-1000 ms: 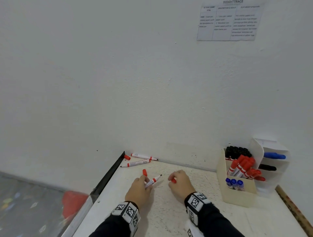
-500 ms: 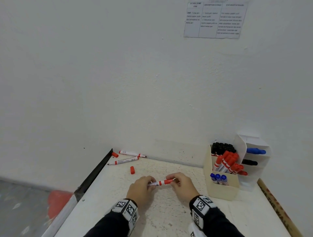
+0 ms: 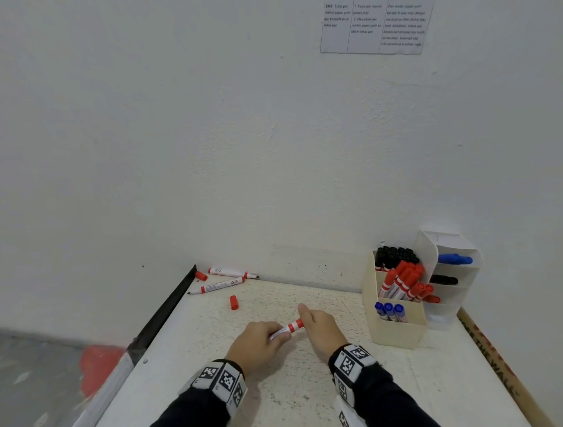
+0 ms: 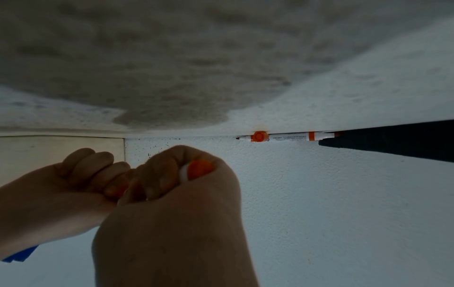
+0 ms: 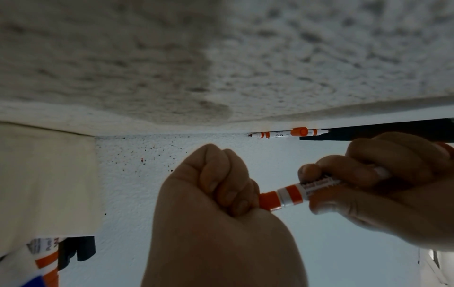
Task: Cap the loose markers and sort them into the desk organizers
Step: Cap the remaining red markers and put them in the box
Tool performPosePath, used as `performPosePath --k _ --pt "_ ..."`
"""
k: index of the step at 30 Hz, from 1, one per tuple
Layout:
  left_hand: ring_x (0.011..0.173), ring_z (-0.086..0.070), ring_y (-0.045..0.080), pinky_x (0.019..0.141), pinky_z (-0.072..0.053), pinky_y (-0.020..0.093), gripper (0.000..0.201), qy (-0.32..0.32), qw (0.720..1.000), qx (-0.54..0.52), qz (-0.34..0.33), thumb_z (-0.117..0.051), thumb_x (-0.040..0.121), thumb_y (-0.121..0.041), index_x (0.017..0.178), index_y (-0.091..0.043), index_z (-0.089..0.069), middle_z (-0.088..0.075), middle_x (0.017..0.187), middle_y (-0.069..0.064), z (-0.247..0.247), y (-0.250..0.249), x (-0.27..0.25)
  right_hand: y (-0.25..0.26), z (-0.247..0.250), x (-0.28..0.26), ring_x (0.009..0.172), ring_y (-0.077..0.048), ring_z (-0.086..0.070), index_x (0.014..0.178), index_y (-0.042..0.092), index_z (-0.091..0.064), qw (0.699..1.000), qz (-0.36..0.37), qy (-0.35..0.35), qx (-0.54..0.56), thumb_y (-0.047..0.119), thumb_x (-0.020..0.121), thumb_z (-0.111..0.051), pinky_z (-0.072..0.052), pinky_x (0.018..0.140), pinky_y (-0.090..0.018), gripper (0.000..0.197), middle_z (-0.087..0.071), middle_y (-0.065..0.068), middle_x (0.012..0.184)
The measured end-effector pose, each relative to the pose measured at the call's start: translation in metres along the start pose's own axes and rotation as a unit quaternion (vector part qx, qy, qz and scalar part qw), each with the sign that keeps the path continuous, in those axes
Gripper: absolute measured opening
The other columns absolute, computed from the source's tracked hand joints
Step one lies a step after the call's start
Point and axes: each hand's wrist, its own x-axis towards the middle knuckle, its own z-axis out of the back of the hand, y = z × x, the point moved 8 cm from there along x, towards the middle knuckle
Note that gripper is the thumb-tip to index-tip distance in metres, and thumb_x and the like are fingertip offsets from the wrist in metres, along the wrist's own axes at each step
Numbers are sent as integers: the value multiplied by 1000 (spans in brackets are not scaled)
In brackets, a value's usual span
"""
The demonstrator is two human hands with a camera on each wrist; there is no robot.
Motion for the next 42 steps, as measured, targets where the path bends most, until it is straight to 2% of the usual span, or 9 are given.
performPosePath --k 6,9,14,18,22,28,31,36,42 --pt "34 -27 4 35 -23 15 32 89 946 -295 97 -46 96 -31 74 -14 -61 -41 50 -8 -13 -2 -10 9 -1 -2 57 -10 -30 62 20 -35 997 58 8 54 30 98 -36 -27 56 -25 38 -32 6 60" --pt "32 -24 5 34 -19 13 33 96 930 -337 110 -46 96 -32 74 -12 -61 -38 46 -8 -14 -4 -11 10 -2 -2 57 -8 -31 66 19 -38 995 81 11 55 29 99 -38 -28 53 -18 34 -33 6 61" --pt "42 -39 6 46 -33 19 31 50 958 -265 100 -51 93 -34 75 -16 -68 -54 50 -8 -7 2 -6 10 -6 -2 56 -8 -31 66 21 -38 996 85 6 33 33 99 -34 -27 55 -21 36 -34 7 61" --pt "85 -57 13 79 -42 24 37 -85 966 -214 121 -37 99 -33 94 -15 -68 -66 92 2 14 13 -1 7 -5 -1 55 -10 -30 64 21 -38 996 67 -14 47 35 99 -34 -27 55 -23 38 -33 5 59" --pt "119 -45 18 101 -35 32 36 -151 974 28 166 -30 100 -24 122 -12 -56 -51 130 4 46 35 11 4 1 0 53 -11 -28 63 20 -38 995 52 -50 73 36 97 -38 -26 53 -26 38 -32 5 57" --pt "128 -38 18 105 -37 37 31 -2 954 219 203 -41 94 -24 120 -13 -52 -32 143 -1 43 59 21 2 18 -1 54 -13 -38 80 10 -56 985 58 -101 124 34 95 -45 -33 52 -25 31 -47 -1 62" --pt "120 -47 19 100 -42 33 28 -34 956 198 212 -45 90 -25 112 -14 -59 -39 138 -1 44 64 20 6 39 -2 58 -14 -50 93 10 -56 976 55 -128 168 29 96 -44 -42 54 -24 23 -63 -3 79" --pt "95 -56 15 81 -40 29 25 -75 933 247 249 -39 90 -33 99 -21 -58 -59 102 -2 49 51 13 46 110 -2 58 -15 -56 99 18 -45 969 121 -192 100 25 97 -40 -49 49 -18 8 -61 -6 90" --pt "132 -33 22 106 -36 38 42 -44 942 269 194 -40 94 -27 134 -19 -34 -27 146 7 39 39 20 37 208 -5 59 -17 -60 99 20 -42 953 75 -292 4 31 98 -34 -48 48 -19 13 -59 2 84"
